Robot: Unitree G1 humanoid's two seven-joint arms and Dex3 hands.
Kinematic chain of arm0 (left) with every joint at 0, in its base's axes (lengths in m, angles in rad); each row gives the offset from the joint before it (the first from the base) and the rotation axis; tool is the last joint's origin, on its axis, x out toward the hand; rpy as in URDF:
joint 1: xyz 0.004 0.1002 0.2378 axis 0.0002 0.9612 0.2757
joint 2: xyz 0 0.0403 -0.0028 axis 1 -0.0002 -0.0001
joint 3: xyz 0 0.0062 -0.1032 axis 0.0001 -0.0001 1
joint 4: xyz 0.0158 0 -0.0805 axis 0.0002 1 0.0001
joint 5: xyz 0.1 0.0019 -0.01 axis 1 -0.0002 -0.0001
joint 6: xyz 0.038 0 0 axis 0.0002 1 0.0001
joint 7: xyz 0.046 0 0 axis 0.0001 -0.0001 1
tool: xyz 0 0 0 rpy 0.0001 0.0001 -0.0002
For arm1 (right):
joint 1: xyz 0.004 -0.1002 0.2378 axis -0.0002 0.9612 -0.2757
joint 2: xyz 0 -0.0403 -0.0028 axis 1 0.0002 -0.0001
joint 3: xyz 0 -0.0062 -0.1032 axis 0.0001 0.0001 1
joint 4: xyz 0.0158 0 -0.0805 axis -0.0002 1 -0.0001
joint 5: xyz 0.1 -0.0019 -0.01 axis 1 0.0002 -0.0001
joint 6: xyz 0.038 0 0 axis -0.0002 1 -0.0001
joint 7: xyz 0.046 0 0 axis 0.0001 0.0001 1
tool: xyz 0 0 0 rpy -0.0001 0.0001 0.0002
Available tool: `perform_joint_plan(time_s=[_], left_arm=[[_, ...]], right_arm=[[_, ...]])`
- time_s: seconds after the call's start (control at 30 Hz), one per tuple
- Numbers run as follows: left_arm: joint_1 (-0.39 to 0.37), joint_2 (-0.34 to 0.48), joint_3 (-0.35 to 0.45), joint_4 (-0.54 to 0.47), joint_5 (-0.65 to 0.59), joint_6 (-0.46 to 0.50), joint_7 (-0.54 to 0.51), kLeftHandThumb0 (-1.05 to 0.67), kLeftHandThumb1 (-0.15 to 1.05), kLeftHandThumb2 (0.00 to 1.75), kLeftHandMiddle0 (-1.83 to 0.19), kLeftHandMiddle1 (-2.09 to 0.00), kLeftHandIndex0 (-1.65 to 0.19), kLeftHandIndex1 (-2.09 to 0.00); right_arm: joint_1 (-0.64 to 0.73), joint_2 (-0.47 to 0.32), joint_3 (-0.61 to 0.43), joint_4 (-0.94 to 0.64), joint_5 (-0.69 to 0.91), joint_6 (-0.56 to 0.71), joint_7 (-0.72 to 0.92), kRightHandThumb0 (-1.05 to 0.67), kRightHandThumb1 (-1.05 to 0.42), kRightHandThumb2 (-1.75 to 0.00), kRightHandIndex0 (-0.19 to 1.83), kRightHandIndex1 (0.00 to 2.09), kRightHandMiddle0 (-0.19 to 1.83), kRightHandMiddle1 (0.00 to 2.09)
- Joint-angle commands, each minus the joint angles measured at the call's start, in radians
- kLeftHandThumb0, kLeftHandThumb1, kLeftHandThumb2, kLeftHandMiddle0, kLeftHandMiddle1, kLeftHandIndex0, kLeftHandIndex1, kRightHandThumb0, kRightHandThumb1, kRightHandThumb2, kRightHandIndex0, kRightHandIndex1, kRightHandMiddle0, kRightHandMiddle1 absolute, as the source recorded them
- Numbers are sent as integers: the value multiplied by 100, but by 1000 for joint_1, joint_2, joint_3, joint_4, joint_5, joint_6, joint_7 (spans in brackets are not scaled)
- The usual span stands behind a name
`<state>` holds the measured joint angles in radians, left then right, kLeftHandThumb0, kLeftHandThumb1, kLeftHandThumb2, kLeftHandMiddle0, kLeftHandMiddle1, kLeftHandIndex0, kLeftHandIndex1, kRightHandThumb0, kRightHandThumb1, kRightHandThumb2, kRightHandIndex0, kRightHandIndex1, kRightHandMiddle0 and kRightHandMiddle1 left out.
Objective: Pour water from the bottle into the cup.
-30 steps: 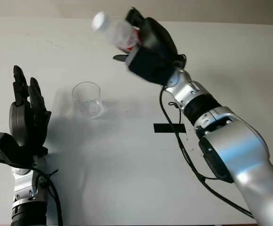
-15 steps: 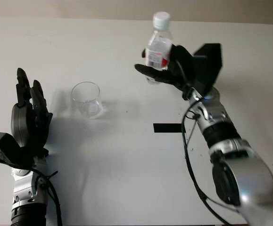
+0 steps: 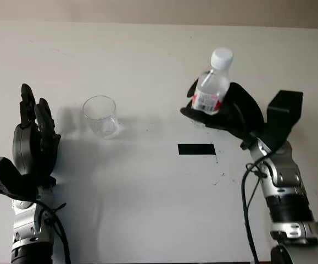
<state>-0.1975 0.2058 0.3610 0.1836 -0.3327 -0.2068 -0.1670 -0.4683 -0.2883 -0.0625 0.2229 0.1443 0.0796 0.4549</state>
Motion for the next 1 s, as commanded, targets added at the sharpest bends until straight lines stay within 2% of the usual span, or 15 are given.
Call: perform_joint_plan(time_s=[0.0, 0.07, 0.2, 0.53, 0.67, 0.97], left_arm=[[24, 0, 7, -4, -7, -7, -8, -77, 105, 73, 19, -4, 19, 0], [29, -2, 12, -8, -11, -6, -9, -75, 105, 73, 18, -5, 19, 0], [41, -9, 11, -33, -4, 4, 11, -72, 105, 73, 18, -5, 19, 0], [45, 0, 15, -30, -6, 4, 4, -72, 105, 74, 19, -5, 19, 0], [52, 3, 20, -41, -6, 11, 7, -74, 105, 74, 19, -5, 19, 0], [44, 5, 26, -22, -17, 1, -10, -73, 105, 75, 19, -3, 19, 0]], right_arm=[[24, -8, 2, -30, -8, -20, -6, -32, -105, -30, 98, 209, 51, 209], [40, -6, 0, -33, -7, -21, -8, -31, -105, -31, 89, 209, 30, 209], [78, 14, -9, -33, 10, -20, -21, -31, -105, -32, 86, 209, 9, 209], [113, 63, 0, -15, 30, 34, -60, -33, -105, -37, 86, 209, -2, 209], [114, 71, -11, 0, 53, 68, -68, -34, -105, -37, 77, 209, -17, 209], [122, 69, -4, 30, 46, 49, -62, -36, -105, -37, 70, 209, -19, 209]])
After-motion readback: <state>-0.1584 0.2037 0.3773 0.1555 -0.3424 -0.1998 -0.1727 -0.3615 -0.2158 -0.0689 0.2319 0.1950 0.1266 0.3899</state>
